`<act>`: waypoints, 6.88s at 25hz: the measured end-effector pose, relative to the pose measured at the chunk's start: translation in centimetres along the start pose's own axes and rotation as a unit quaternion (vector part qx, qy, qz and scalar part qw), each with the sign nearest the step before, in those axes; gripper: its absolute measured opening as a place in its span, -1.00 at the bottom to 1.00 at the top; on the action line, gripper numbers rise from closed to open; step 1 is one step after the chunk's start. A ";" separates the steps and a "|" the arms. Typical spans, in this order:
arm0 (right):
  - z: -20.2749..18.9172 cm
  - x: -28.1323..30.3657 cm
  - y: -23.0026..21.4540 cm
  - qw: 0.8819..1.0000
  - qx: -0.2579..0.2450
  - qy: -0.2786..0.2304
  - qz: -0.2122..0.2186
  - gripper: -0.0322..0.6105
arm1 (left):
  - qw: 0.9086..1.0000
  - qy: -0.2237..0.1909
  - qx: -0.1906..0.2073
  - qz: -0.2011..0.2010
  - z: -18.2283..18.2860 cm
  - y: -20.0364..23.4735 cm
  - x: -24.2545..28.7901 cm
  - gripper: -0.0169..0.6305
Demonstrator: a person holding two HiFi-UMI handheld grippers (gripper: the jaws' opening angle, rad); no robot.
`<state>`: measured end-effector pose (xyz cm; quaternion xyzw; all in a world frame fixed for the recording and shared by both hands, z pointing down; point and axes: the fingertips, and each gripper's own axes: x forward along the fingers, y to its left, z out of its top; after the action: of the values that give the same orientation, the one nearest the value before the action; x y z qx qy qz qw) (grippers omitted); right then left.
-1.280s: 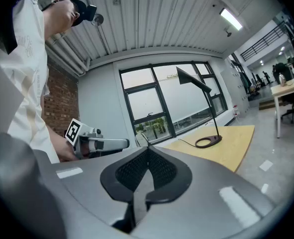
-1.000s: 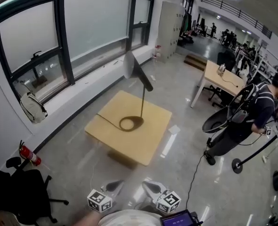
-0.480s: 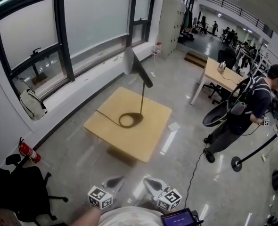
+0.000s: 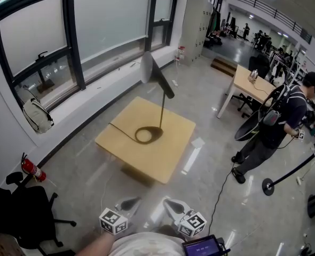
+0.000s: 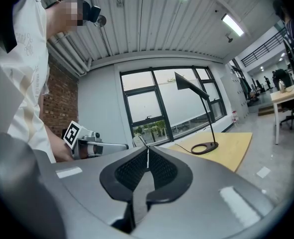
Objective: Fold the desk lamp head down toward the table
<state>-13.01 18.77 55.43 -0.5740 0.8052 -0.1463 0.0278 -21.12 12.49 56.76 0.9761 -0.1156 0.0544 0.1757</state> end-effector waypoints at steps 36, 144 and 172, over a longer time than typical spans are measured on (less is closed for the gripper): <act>4.6 -0.2 -19.2 0.998 0.009 0.029 0.055 -0.84 | 0.997 0.007 0.012 0.071 4.8 0.3 19.2 -0.94; 28.6 28.6 -37.5 0.959 -0.189 -0.032 0.210 -0.62 | 0.952 -0.084 0.213 0.202 38.6 13.2 26.7 -0.94; 27.0 33.4 -35.7 0.927 -0.269 0.014 0.262 -0.12 | 0.867 -0.008 0.328 0.376 51.3 17.1 23.1 -0.45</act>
<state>14.08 -28.53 43.25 -0.3263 0.9363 0.0804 -0.1022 0.42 -26.08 17.98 0.8607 -0.4505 0.1434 -0.1888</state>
